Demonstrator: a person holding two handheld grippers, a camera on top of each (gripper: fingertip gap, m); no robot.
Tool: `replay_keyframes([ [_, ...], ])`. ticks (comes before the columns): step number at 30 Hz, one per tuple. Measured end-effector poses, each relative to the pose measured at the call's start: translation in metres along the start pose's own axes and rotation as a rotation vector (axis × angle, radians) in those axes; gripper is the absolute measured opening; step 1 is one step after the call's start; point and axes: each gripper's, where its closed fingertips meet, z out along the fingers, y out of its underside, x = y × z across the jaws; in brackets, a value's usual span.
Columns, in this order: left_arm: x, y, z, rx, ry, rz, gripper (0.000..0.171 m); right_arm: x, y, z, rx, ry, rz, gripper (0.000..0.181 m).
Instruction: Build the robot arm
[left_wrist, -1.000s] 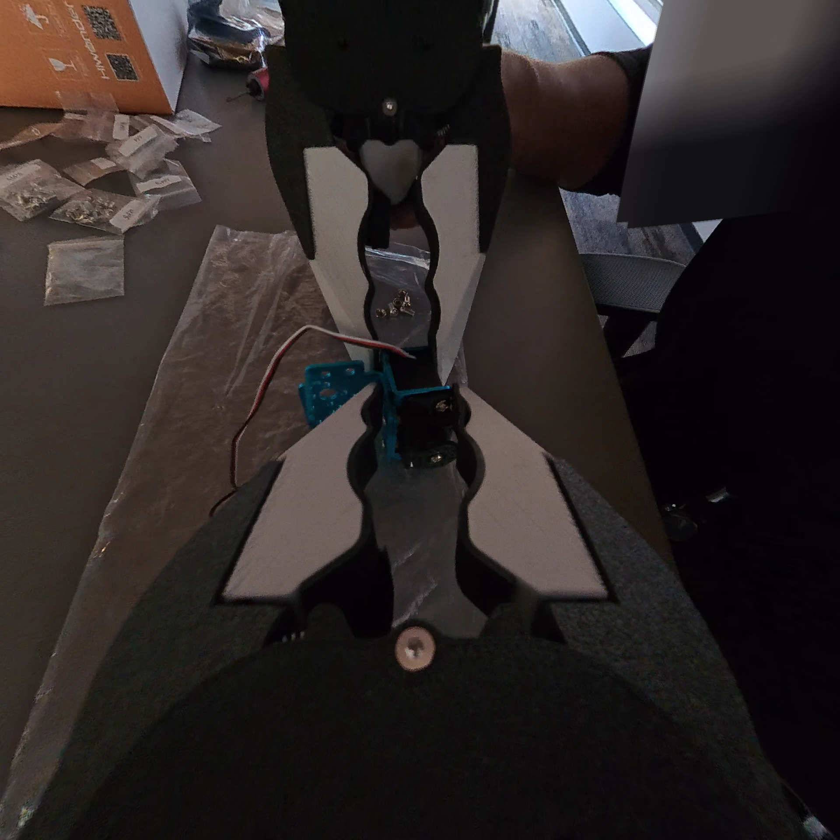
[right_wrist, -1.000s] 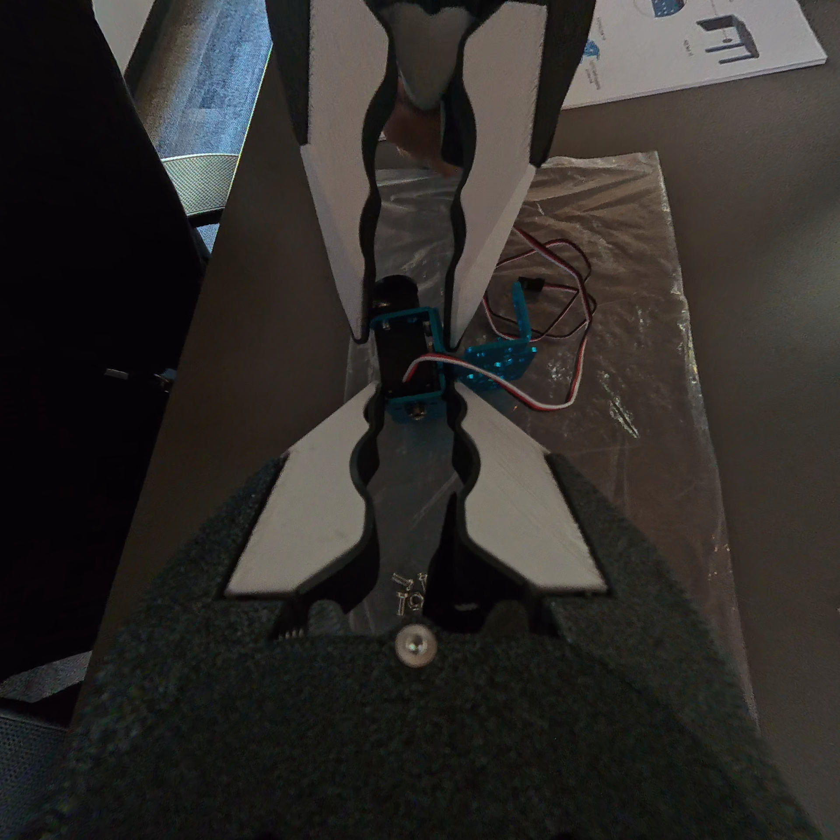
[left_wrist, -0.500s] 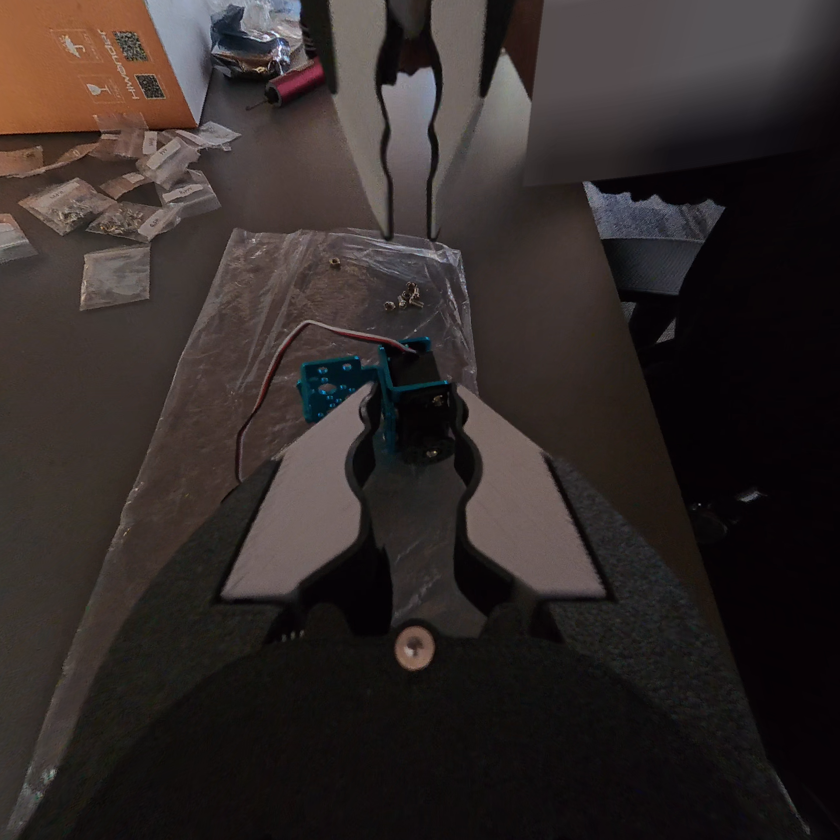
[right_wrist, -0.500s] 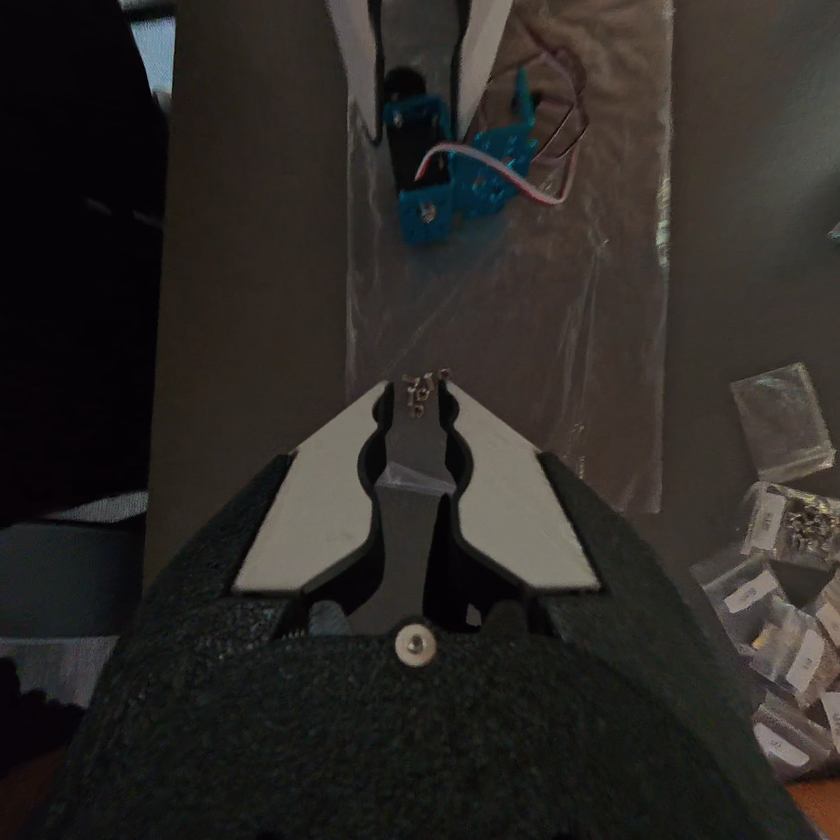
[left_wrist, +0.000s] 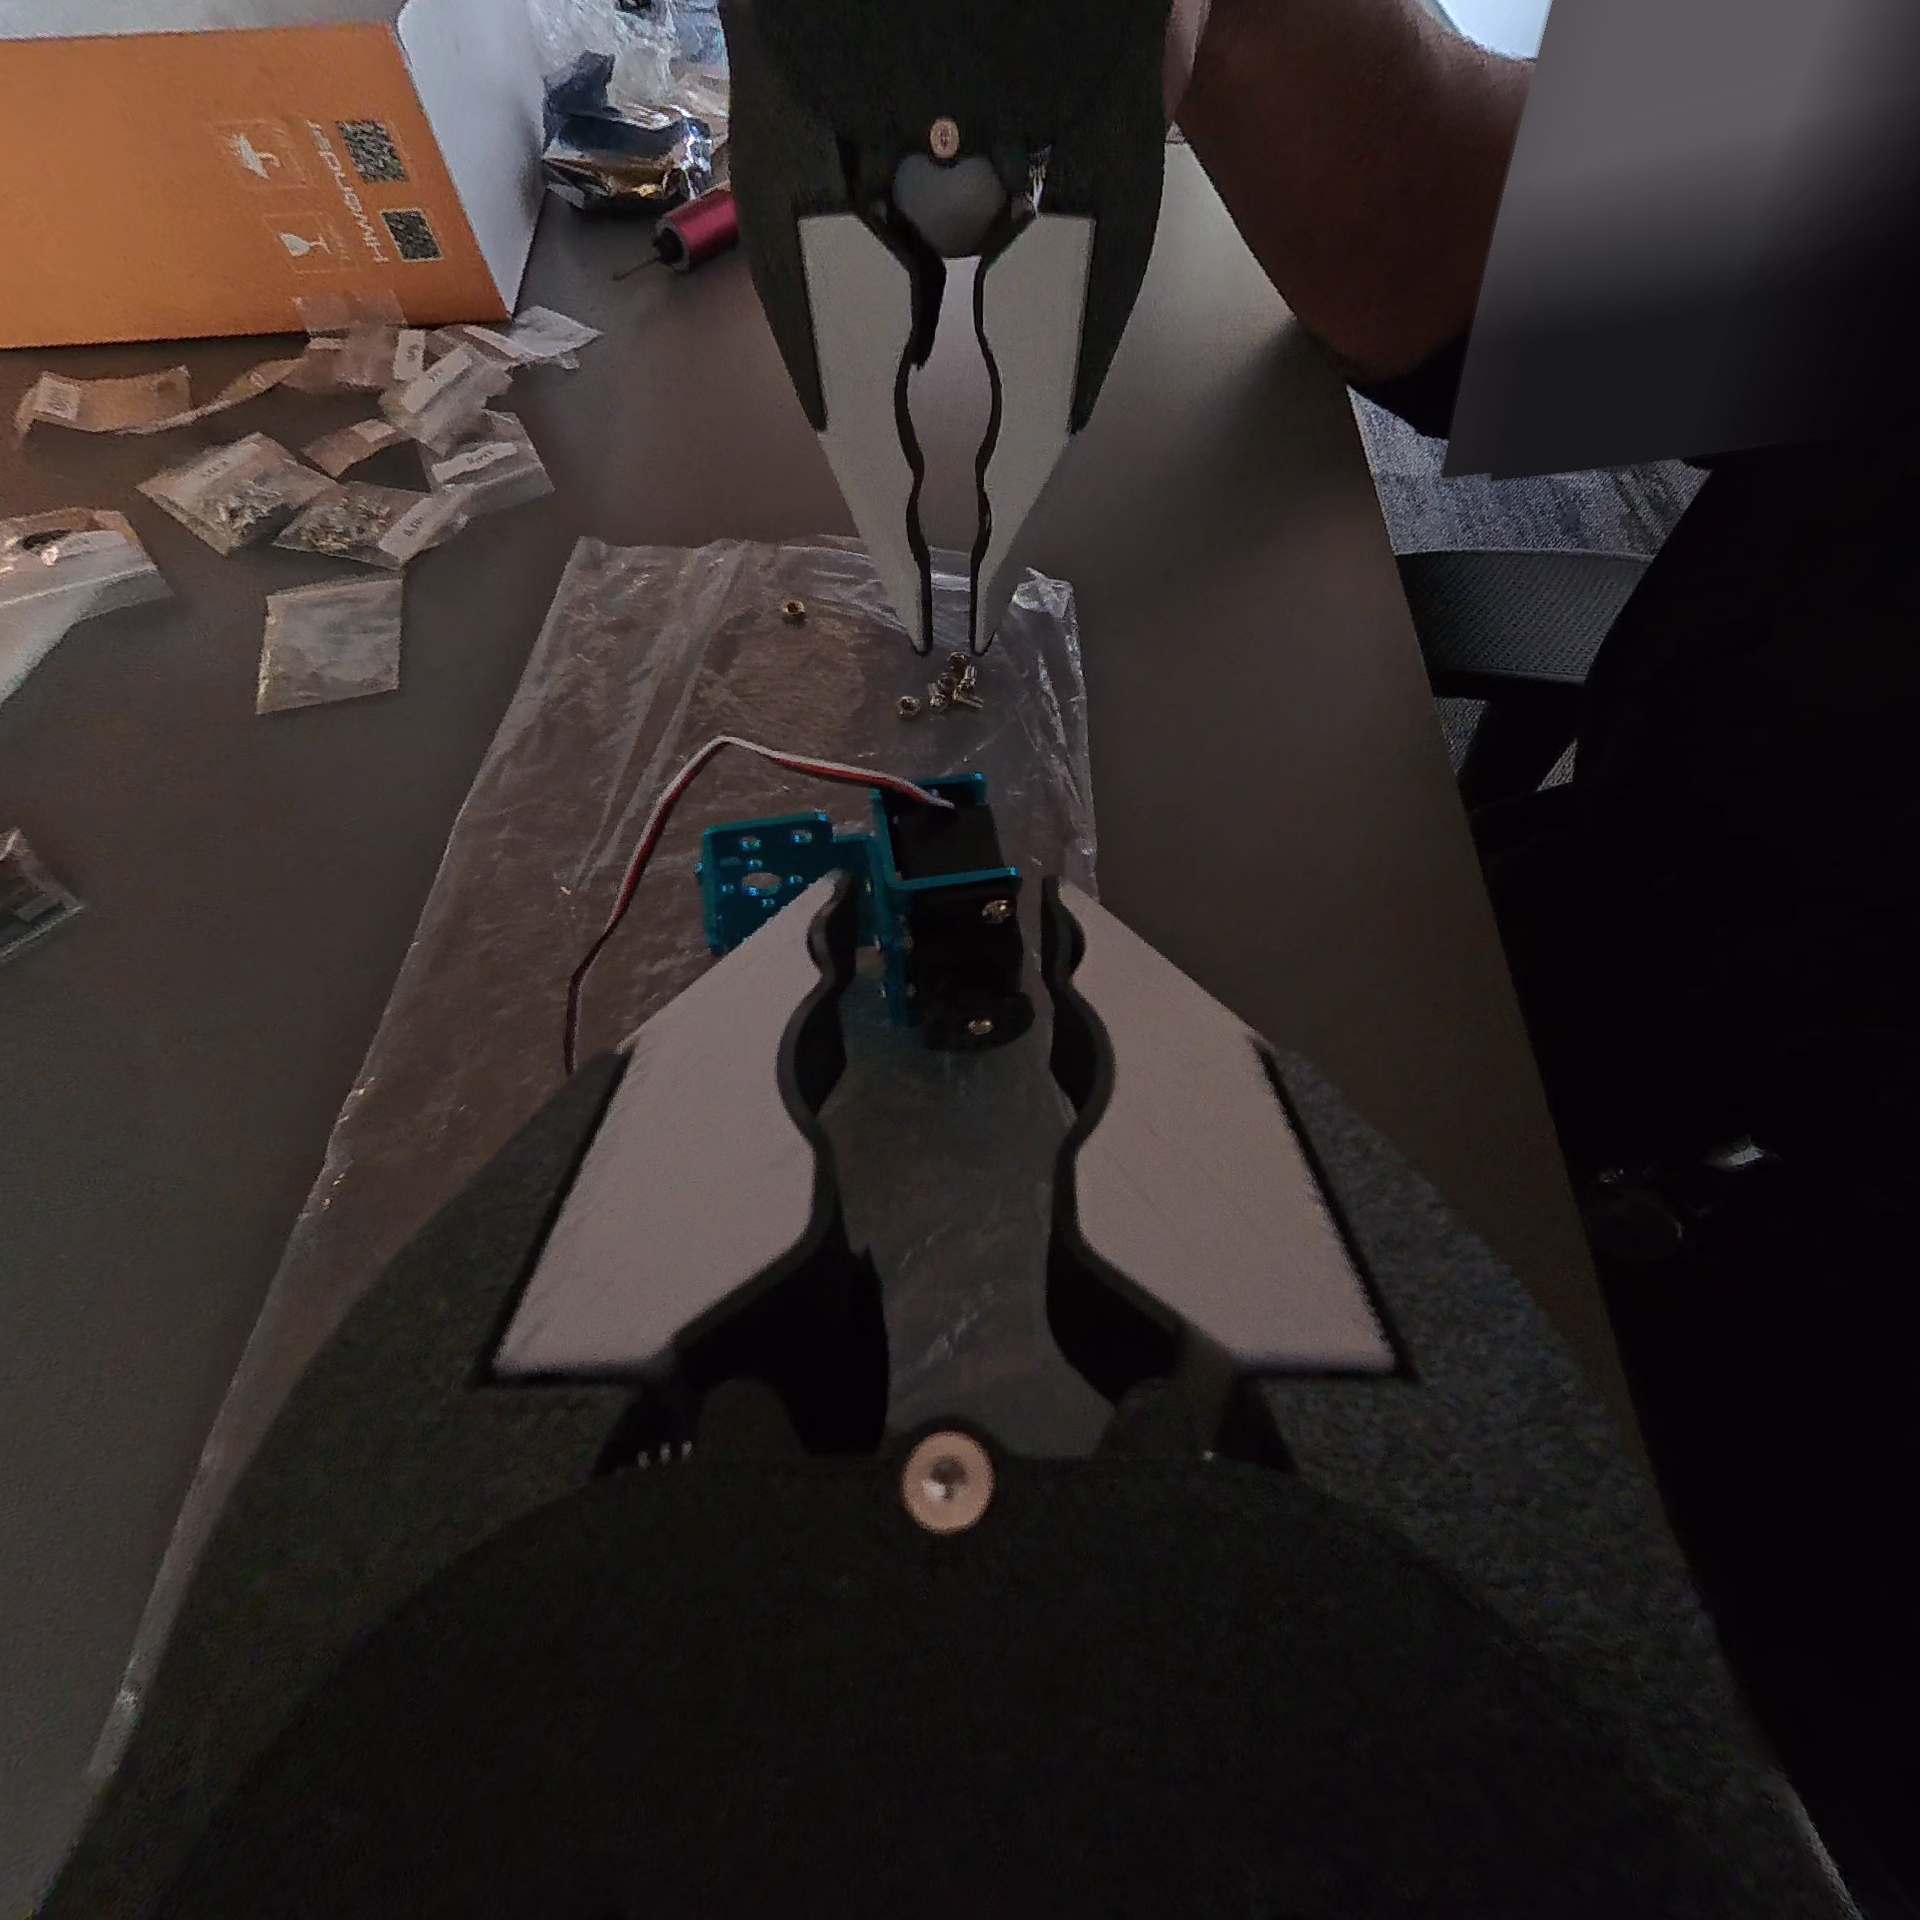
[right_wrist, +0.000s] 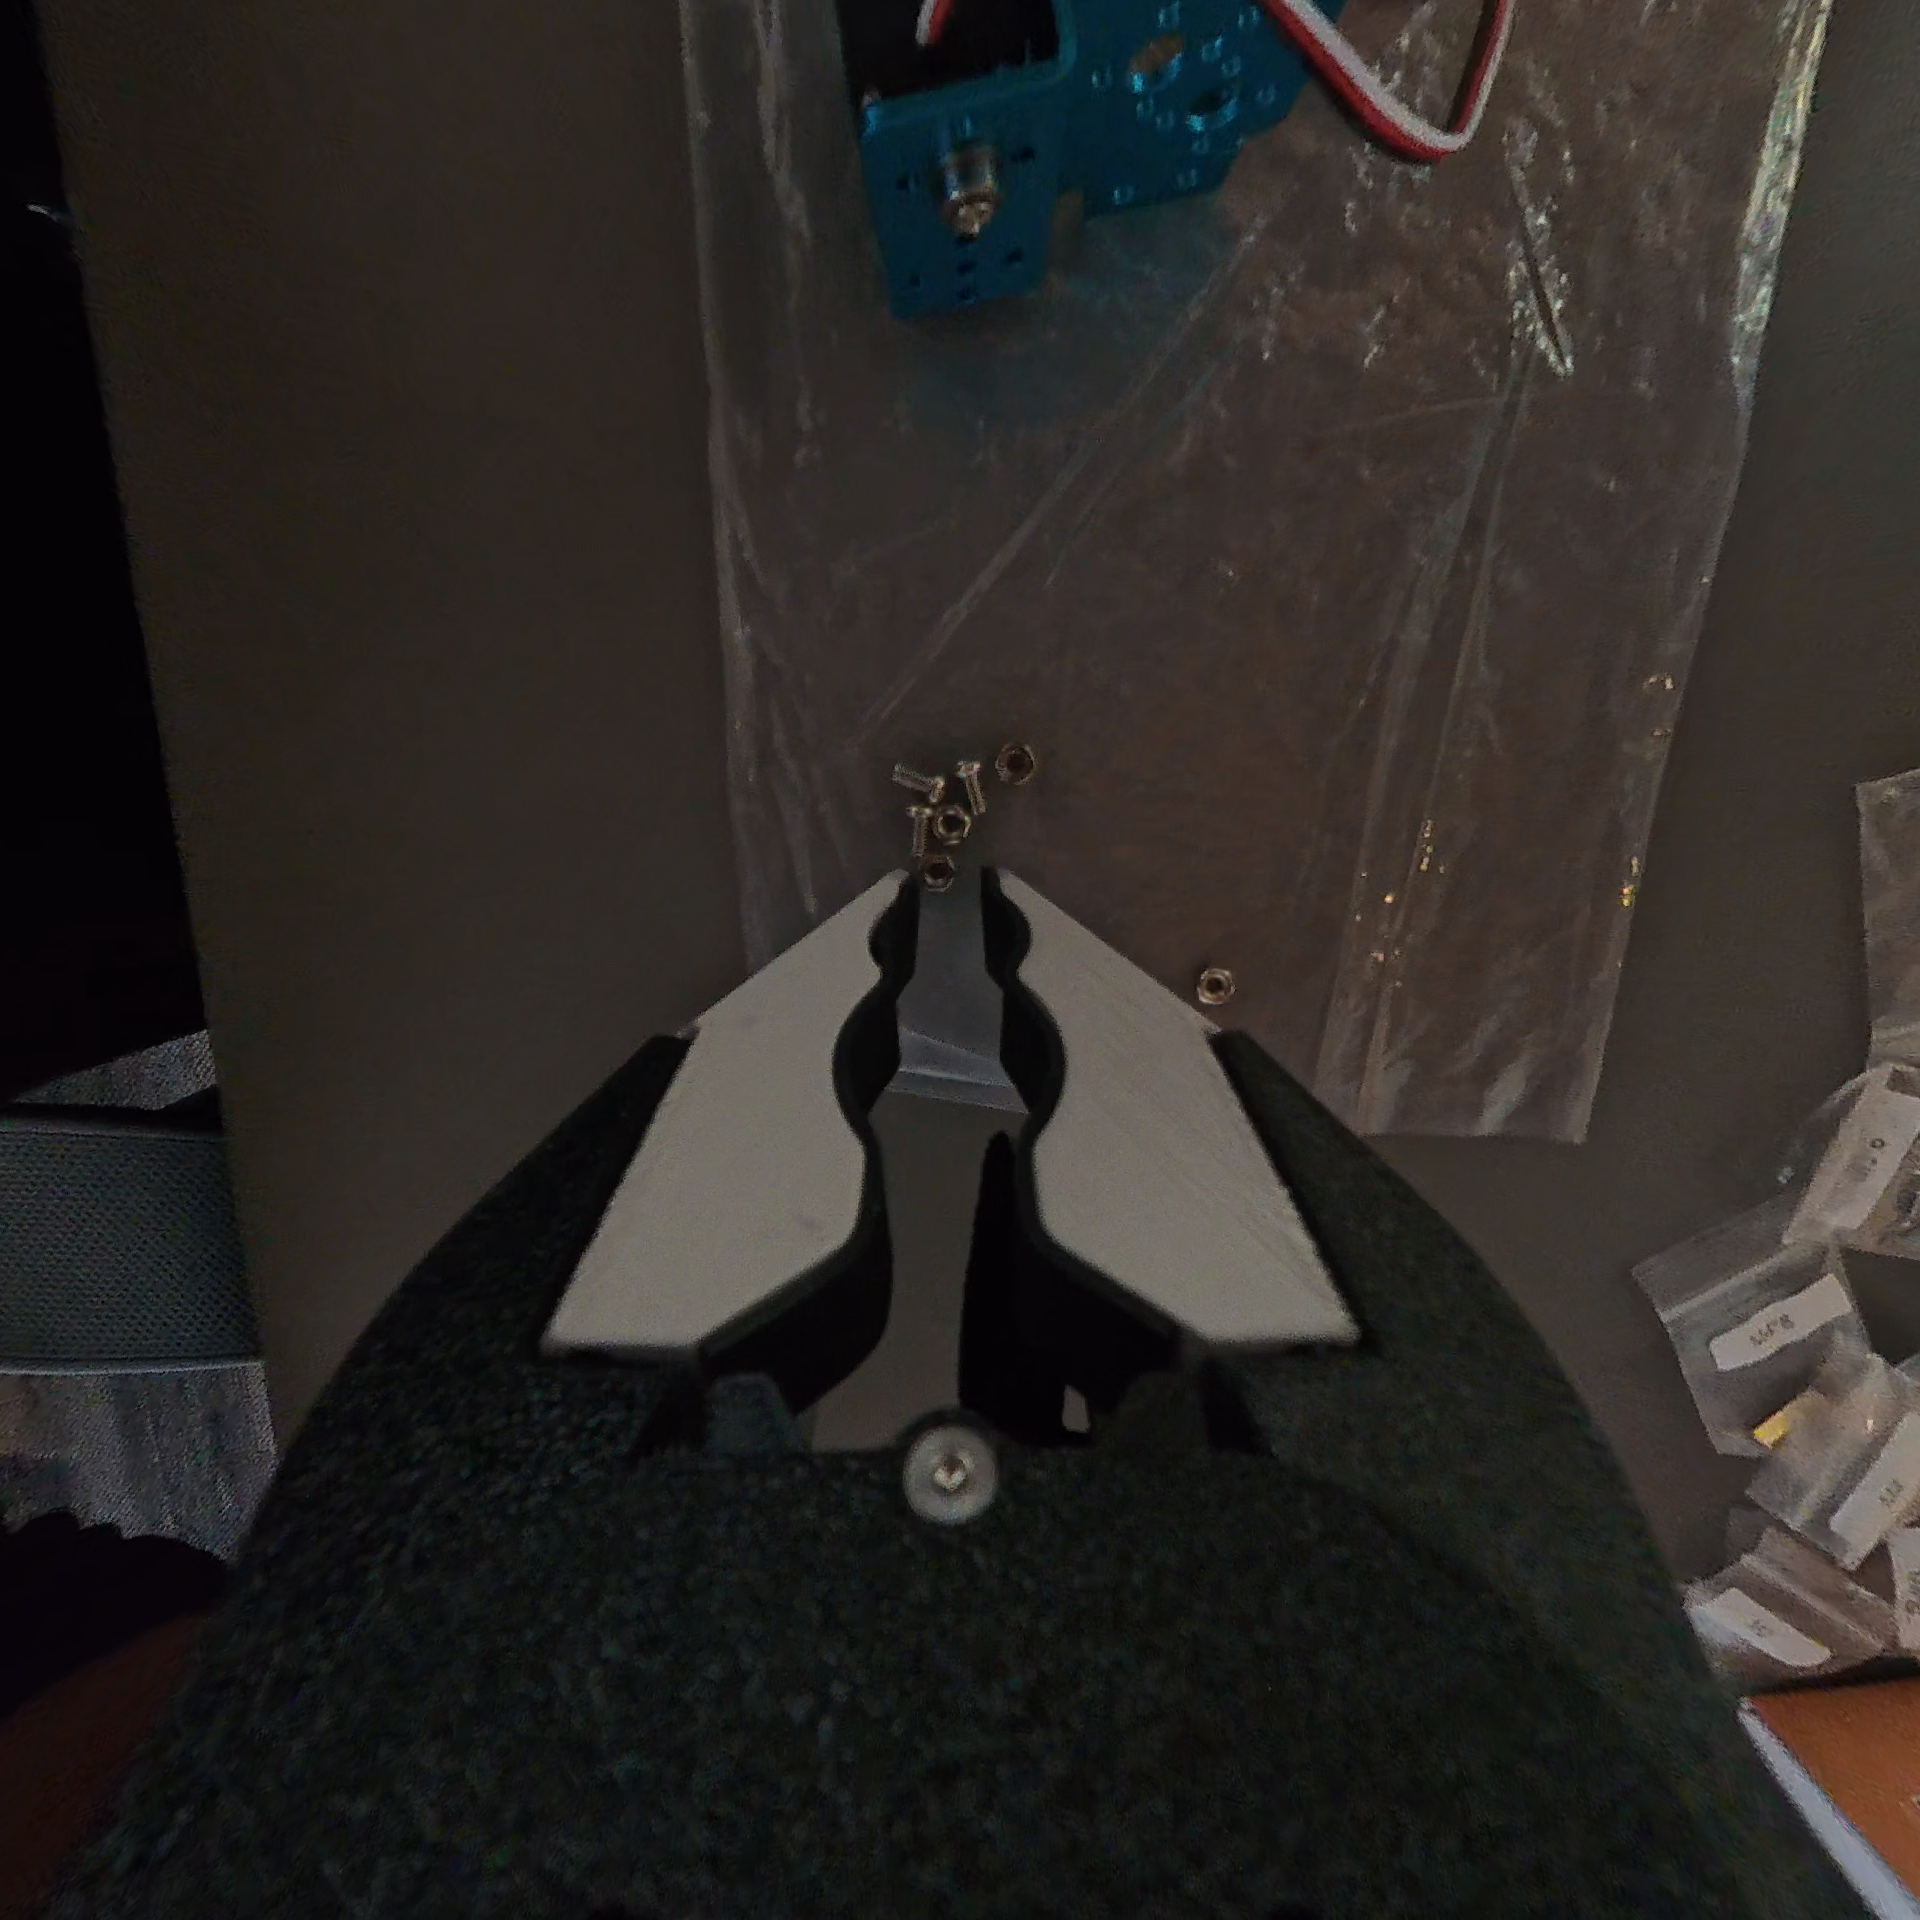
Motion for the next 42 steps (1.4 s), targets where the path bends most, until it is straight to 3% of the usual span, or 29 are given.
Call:
replay_keyframes([
  [9,0.011,-0.014,-0.018,0.025,-0.078,-0.044,0.036,-0.003,-0.001,0.003,-0.021,0.023,-0.026,0.006],
  [15,0.025,-0.005,-0.027,0.044,-0.295,-0.124,0.036,0.01,-0.001,-0.008,0.074,0.113,-0.005,0.006],
  [23,0.022,0.001,-0.012,0.067,-0.468,-0.22,0.04,0.01,-0.093,-0.024,0.489,0.033,-0.01,0.006],
  [27,0.028,-0.002,-0.004,0.056,-0.48,-0.179,0.04,-0.005,-0.117,-0.027,0.631,0.029,-0.071,0.006],
  [42,0.023,0.001,0.004,0.0,-0.493,-0.149,0.04,-0.007,-0.127,-0.011,0.614,0.124,-0.157,0.006],
])
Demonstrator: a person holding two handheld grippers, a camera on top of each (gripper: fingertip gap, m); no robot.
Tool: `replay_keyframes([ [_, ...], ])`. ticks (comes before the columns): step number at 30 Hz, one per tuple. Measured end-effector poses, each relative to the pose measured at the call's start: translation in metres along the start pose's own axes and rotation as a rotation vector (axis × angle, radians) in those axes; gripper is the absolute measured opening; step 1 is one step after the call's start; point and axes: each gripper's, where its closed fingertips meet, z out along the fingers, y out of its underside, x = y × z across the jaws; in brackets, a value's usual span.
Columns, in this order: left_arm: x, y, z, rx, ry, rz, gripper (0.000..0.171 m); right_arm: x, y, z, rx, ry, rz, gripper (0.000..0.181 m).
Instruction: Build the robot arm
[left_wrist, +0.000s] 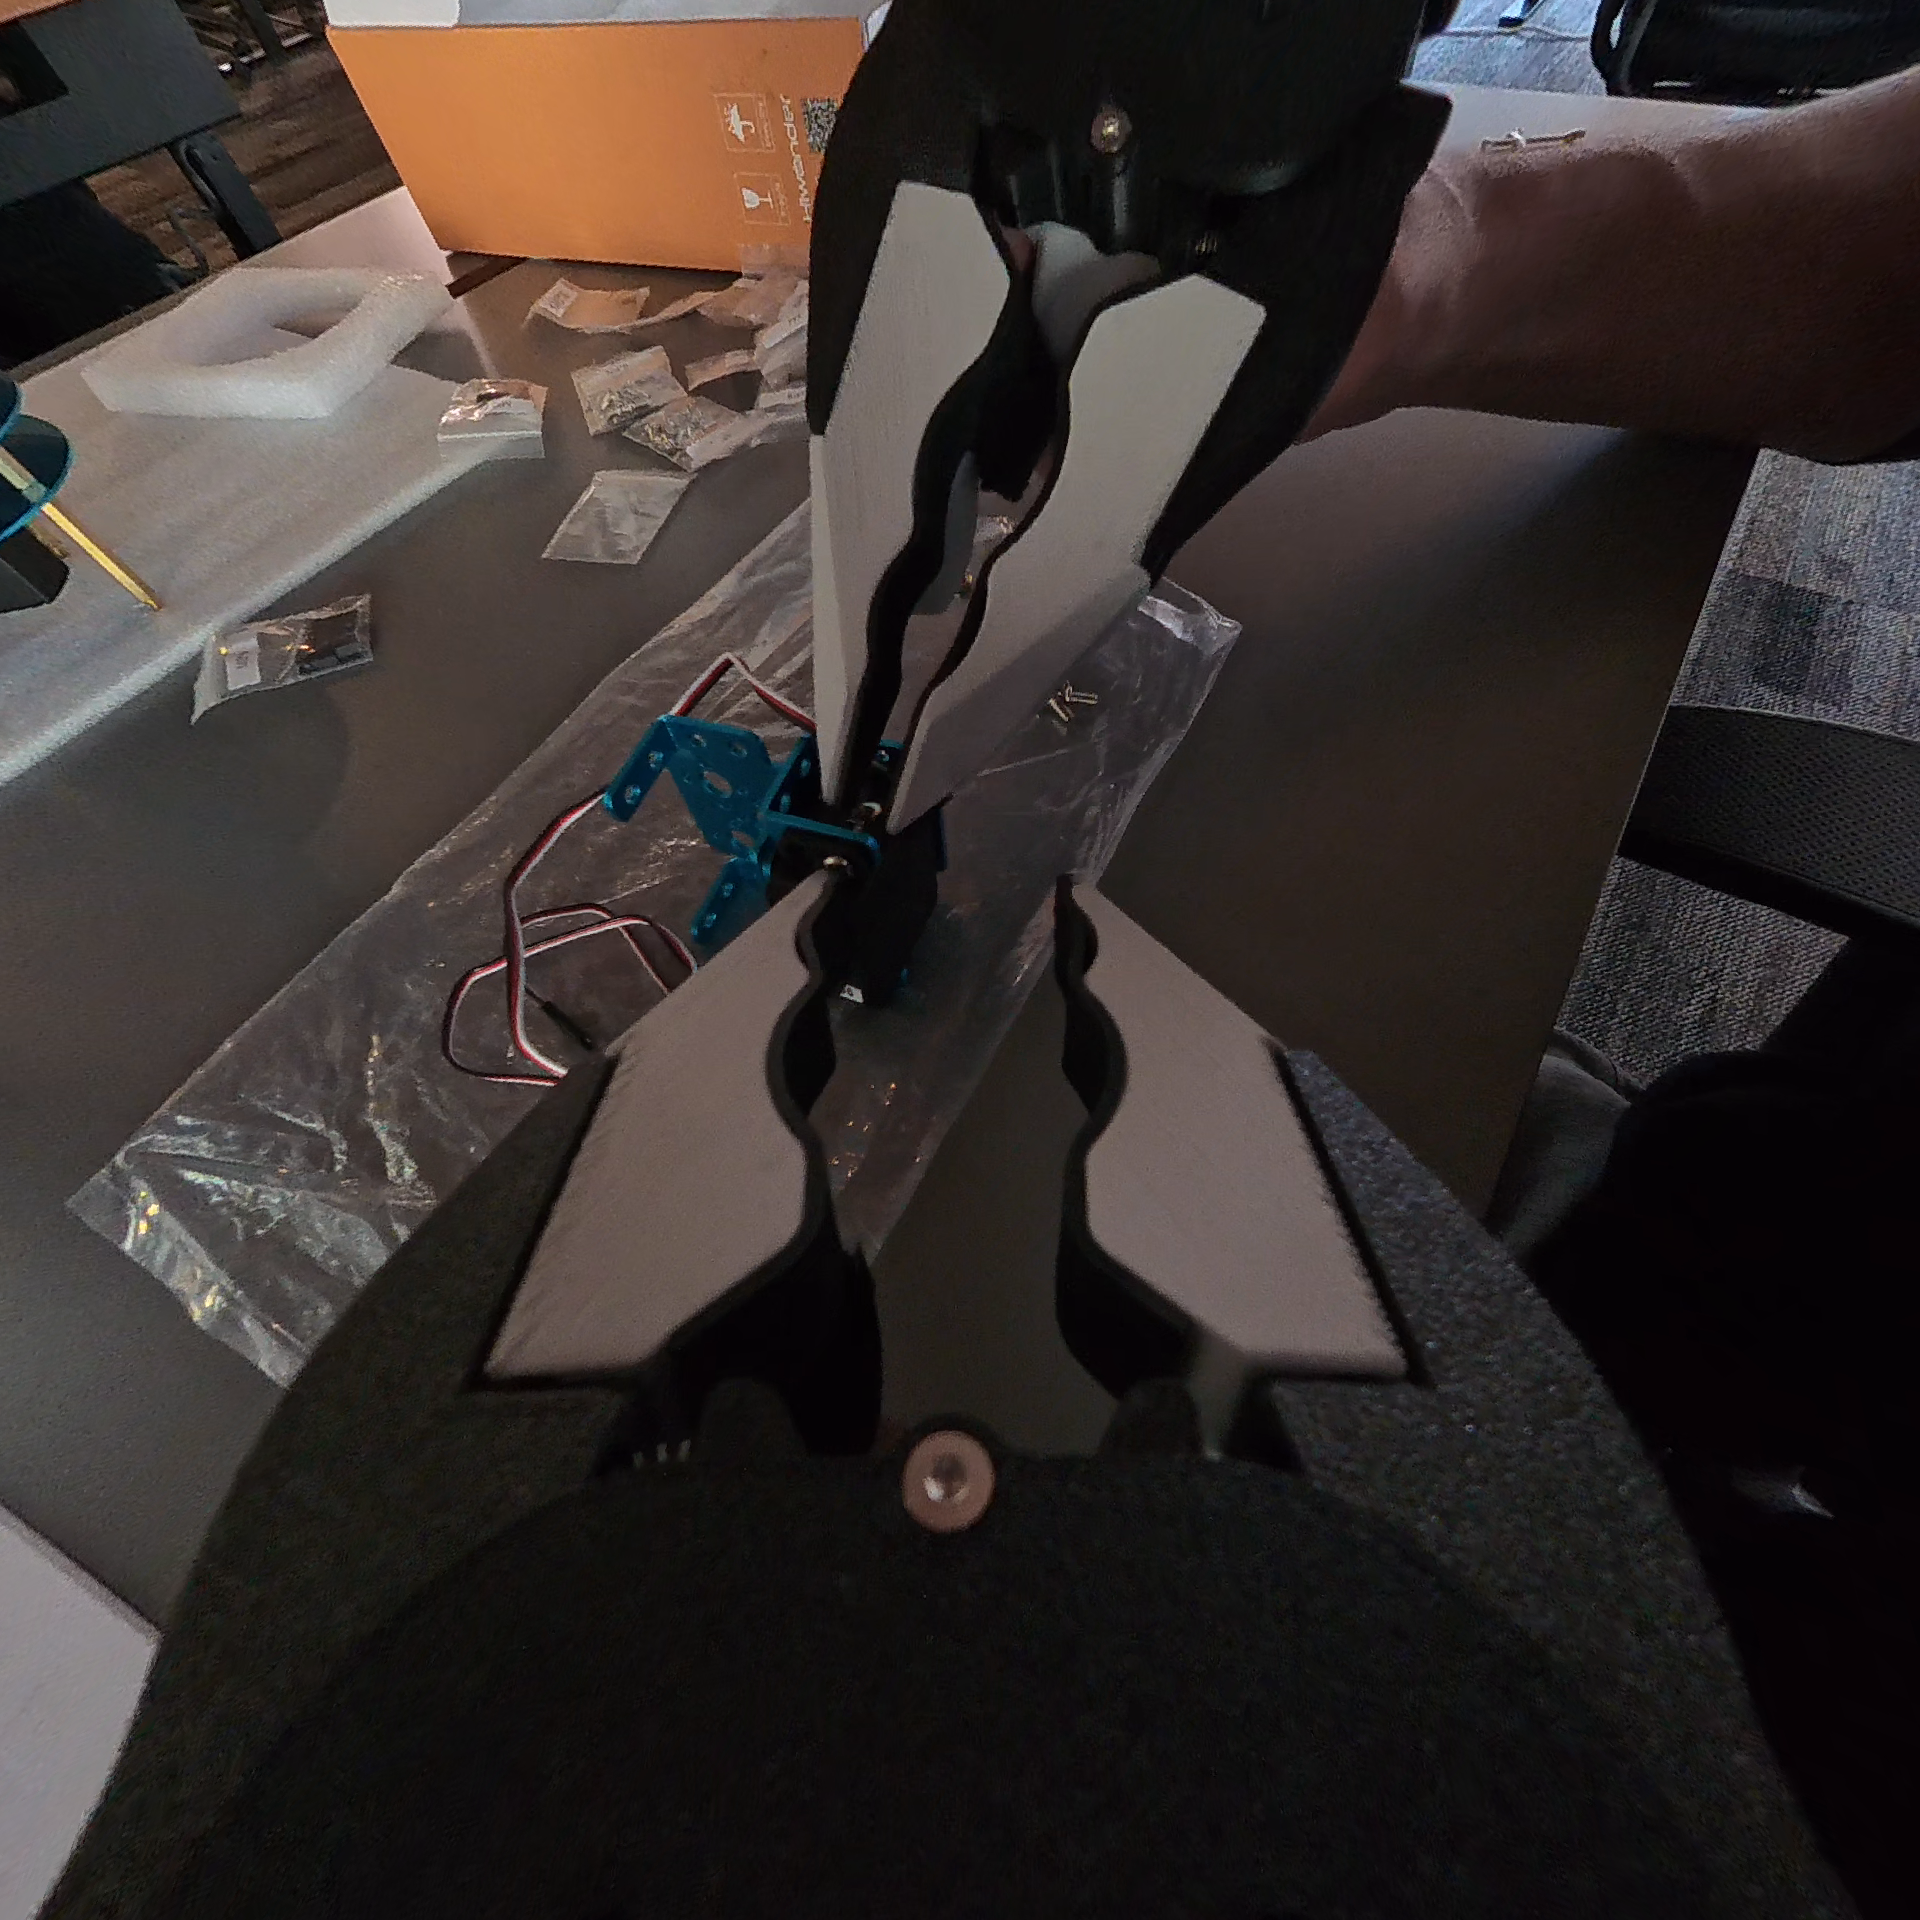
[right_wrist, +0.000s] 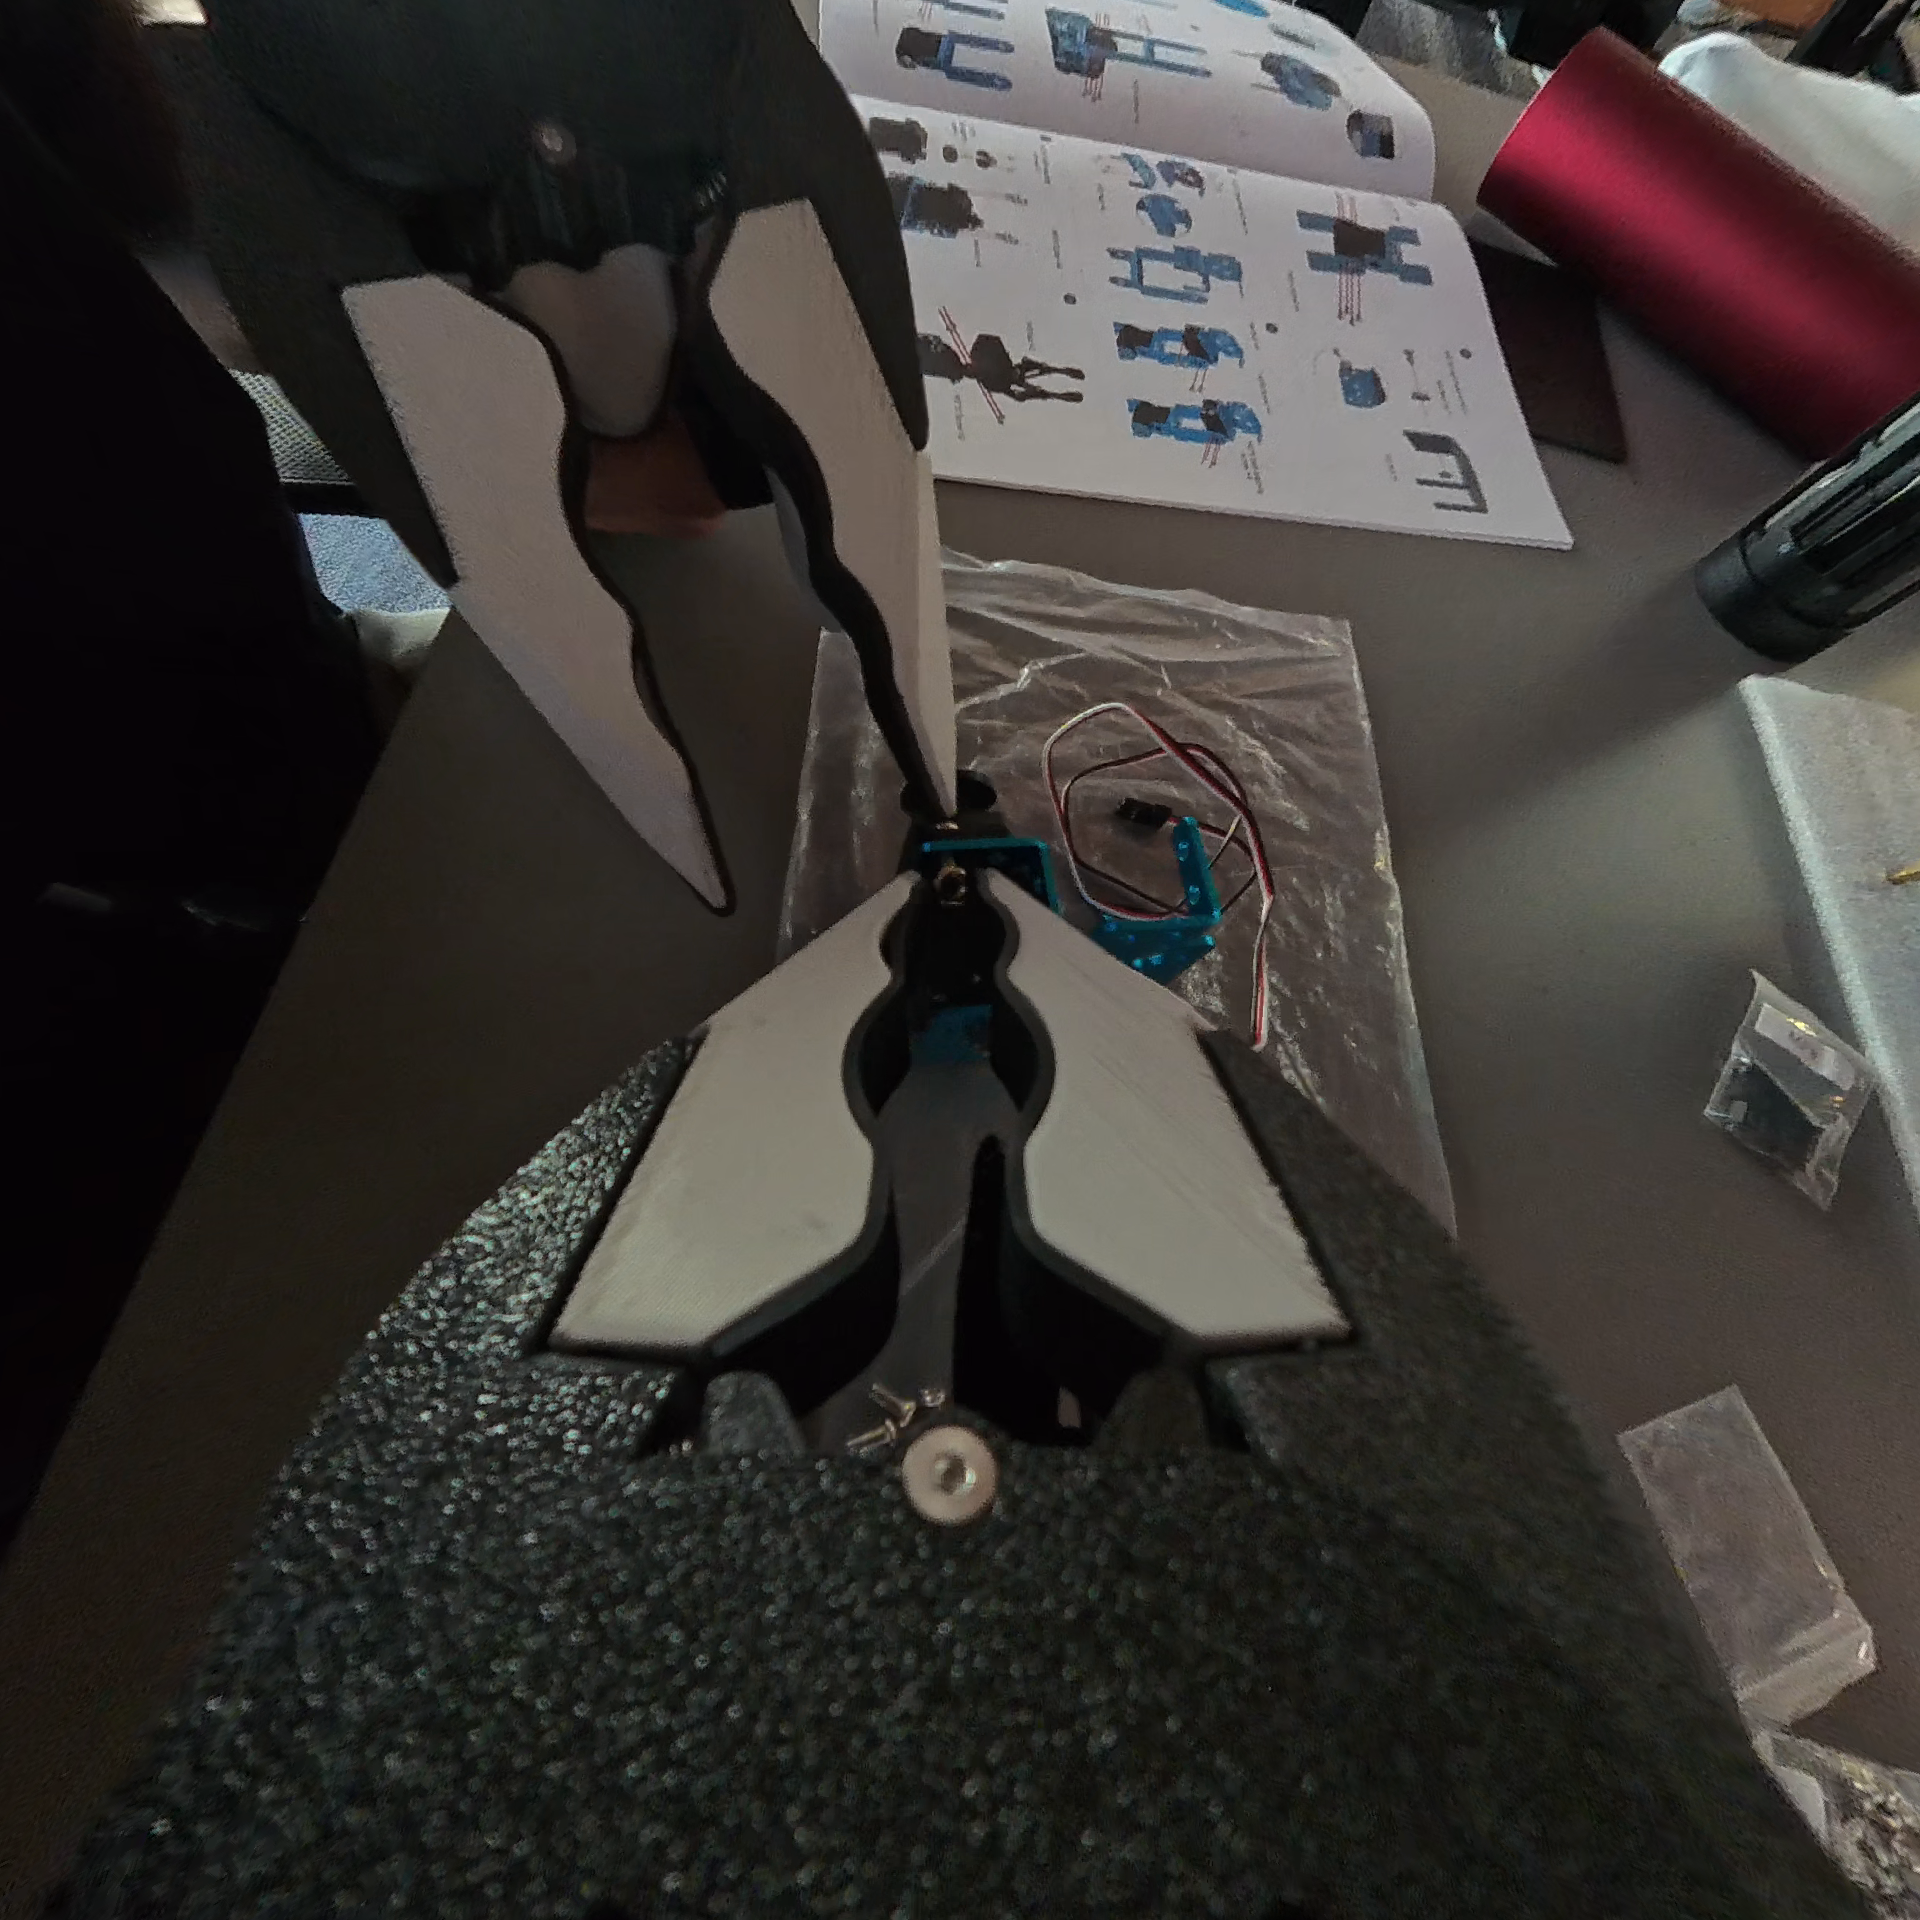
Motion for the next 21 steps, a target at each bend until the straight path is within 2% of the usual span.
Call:
replay_keyframes([
  [21,-0.0015,0.0,0.0001,0.004,0.021,0.018,0.04,0.0006,-0.003,0.002,0.07,0.01,-0.058,0.007],
])
